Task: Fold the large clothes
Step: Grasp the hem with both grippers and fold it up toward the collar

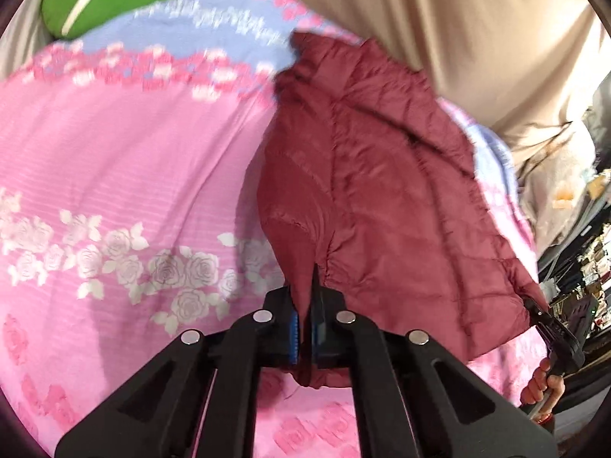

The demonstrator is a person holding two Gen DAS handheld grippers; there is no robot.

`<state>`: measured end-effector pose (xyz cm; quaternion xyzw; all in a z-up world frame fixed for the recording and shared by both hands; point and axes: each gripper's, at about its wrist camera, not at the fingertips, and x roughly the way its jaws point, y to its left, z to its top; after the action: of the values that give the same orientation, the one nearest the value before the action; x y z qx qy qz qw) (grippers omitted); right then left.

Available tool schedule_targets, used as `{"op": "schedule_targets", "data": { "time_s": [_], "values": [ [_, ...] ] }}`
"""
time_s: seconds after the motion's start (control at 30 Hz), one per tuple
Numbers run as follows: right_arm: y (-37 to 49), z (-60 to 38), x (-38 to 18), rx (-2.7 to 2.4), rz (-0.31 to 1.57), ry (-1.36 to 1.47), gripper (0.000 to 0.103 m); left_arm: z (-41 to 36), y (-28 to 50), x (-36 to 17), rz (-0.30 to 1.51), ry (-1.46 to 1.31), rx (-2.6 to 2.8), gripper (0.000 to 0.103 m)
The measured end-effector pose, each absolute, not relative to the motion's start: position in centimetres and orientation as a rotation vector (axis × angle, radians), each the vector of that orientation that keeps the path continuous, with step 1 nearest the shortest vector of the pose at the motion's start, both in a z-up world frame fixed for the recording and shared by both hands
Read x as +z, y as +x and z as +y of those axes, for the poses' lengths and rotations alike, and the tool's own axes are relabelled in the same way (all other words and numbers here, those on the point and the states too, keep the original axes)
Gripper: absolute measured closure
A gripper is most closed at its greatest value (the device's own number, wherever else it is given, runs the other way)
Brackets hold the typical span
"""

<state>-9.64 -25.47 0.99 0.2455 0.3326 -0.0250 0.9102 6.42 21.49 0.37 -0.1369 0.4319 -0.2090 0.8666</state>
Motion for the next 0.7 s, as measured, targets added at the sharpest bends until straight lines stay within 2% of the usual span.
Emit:
{"op": "schedule_targets", "data": {
  "time_s": [0.13,0.47,0.57,0.7],
  "values": [
    [-12.6,-25.3,4.6,-0.018,0.55,0.453,0.1,22.0,2.6,4.6,0.782,-0.308,-0.503,0.101],
    [-23.2,-25.5,15.8,0.152,-0.022,0.365,0.1,25.8,-8.3,17.3,0.265,-0.322,-0.58,0.101],
    [-23.9,-26.3,17.7,0.205,-0.12,0.386,0.1,26.3,-8.3,18.9,0.21,-0.332,-0.57,0.101],
    [-19.9,-26.9,18.1,0.193,-0.078,0.388,0.1,24.7,-3.7,18.7,0.297,-0.298,-0.533,0.101]
  ]
}}
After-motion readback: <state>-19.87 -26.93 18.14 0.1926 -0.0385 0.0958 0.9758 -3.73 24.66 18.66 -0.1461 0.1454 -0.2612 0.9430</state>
